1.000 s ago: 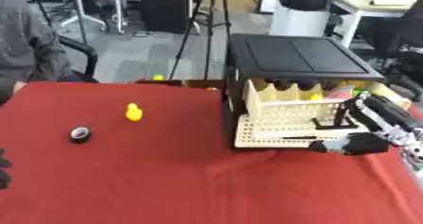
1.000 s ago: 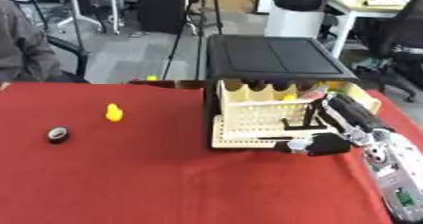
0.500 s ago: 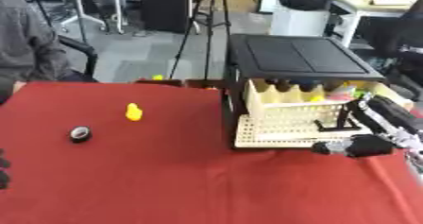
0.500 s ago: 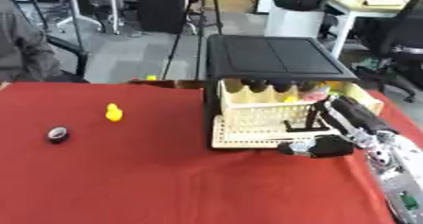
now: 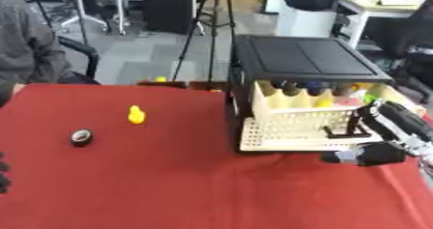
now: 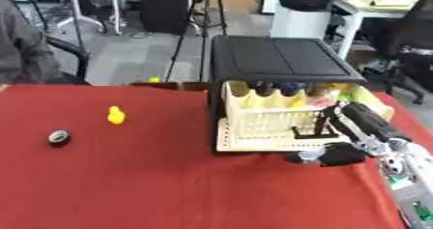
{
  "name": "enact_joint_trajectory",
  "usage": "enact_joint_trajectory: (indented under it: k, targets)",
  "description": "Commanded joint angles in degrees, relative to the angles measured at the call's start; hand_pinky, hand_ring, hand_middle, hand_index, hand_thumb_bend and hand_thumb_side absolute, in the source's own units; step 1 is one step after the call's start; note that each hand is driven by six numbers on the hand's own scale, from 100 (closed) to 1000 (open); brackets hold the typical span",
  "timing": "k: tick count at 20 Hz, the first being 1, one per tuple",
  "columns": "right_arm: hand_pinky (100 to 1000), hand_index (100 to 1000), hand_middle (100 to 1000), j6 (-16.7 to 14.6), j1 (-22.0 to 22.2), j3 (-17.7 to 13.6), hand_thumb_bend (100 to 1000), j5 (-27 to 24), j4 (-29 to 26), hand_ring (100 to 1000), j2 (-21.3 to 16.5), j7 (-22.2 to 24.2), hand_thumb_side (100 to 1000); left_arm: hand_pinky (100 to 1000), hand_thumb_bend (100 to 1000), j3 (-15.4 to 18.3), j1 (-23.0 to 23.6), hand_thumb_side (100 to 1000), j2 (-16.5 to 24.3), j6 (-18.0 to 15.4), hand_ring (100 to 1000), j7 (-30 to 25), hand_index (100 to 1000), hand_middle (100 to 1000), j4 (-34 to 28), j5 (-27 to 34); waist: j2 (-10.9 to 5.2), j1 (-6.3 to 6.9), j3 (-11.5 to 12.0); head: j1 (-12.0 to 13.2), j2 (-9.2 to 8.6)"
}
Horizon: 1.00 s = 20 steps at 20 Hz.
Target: Pick up objects from table and place into drawer.
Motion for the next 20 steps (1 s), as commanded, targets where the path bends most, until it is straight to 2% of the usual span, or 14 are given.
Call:
enact_joint_trajectory:
  k: [1,9,11,14,16,20]
  targets:
    - [199,412,100,0.00,0.15,-0.76,928,-0.57,-1.53,100,-2.08,0.45,670,527,170,0.50,-0.58,916,1.42,0.11,561,0.01,814,619,-0.89,-0.17,-0.29,0.15,-0.19,0.10,-0.52]
    - [205,417,100,-0.11,0.28,-0.49,929,-0.74,-1.64,100,-1.82,0.67,667,526,170,0.50,-0.60,917,1.40,0.10,562,-0.01,813,619,-0.87,-0.21,-0.23,0.18,-0.17,0.11,-0.62]
    - [211,452,100,-0.13,0.31,-0.52,931,-0.78,-1.64,100,-1.76,0.57,669,526,169,0.48,-0.64,918,1.39,0.08,562,-0.05,814,619,-0.86,-0.23,-0.20,0.18,-0.19,0.14,-0.61]
    - [220,580,100,-0.11,0.29,-0.62,936,-0.87,-1.70,100,-1.71,-0.02,677,526,170,0.51,-0.60,919,1.36,0.04,563,-0.03,814,619,-0.85,-0.28,-0.16,0.21,-0.19,0.13,-0.61]
    - [222,620,100,-0.06,0.28,-0.69,934,-0.88,-1.72,100,-1.67,-0.52,681,526,169,0.53,-0.56,919,1.35,0.03,563,0.00,814,619,-0.85,-0.30,-0.16,0.23,-0.20,0.13,-0.62]
    - [224,644,100,0.03,0.31,-0.82,932,-0.80,-1.70,100,-1.64,-1.20,686,526,169,0.52,-0.54,919,1.36,0.00,563,0.01,814,619,-0.83,-0.34,-0.17,0.23,-0.25,0.07,-0.63]
